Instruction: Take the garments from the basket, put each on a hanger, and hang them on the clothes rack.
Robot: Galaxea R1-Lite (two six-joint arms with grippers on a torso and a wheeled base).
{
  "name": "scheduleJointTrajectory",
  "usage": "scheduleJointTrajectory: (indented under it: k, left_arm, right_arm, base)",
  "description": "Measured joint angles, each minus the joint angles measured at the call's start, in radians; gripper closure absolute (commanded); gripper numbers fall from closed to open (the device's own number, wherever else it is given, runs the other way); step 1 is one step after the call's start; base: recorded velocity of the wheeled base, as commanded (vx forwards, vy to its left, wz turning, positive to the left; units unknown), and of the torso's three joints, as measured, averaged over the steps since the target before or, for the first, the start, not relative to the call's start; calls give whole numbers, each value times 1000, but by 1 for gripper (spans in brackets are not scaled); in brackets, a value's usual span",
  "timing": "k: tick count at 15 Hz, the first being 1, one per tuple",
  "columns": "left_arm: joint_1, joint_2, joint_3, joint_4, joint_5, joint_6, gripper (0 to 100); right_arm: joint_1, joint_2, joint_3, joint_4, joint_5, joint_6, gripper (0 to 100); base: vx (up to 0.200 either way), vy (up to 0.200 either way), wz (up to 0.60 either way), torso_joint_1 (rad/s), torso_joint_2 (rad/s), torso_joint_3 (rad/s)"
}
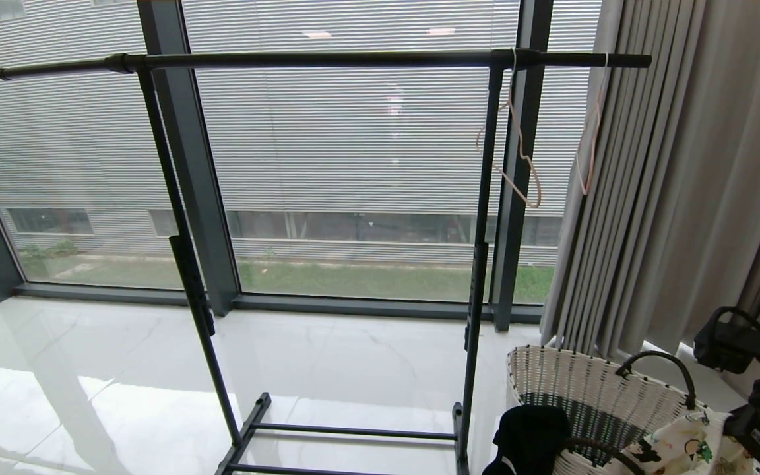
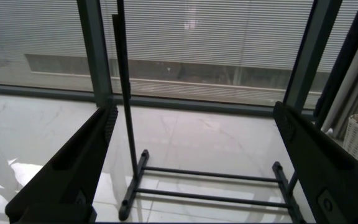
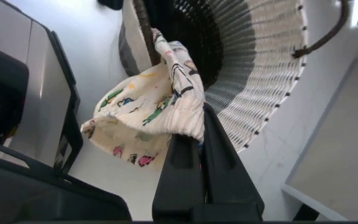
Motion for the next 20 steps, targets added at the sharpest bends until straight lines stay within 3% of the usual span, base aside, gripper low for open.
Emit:
scheduleJointTrajectory:
  k: [6, 11, 20]
  left_arm:
    - [0, 0, 0, 0, 0, 4, 0]
    - [0, 0, 0, 0, 0, 3, 0]
    - [0, 0, 0, -7, -55, 72, 0]
  right_arm:
    - [25, -95, -141, 38, -31, 2, 100]
    - [92, -105, -175, 37, -32, 2, 100]
    - [205, -141, -220, 89, -45, 0, 100]
  base:
    - [-167, 0, 0, -1, 3, 2]
    - [-200, 0, 0, 4, 0, 0]
    - [0, 0, 0, 0, 0, 0]
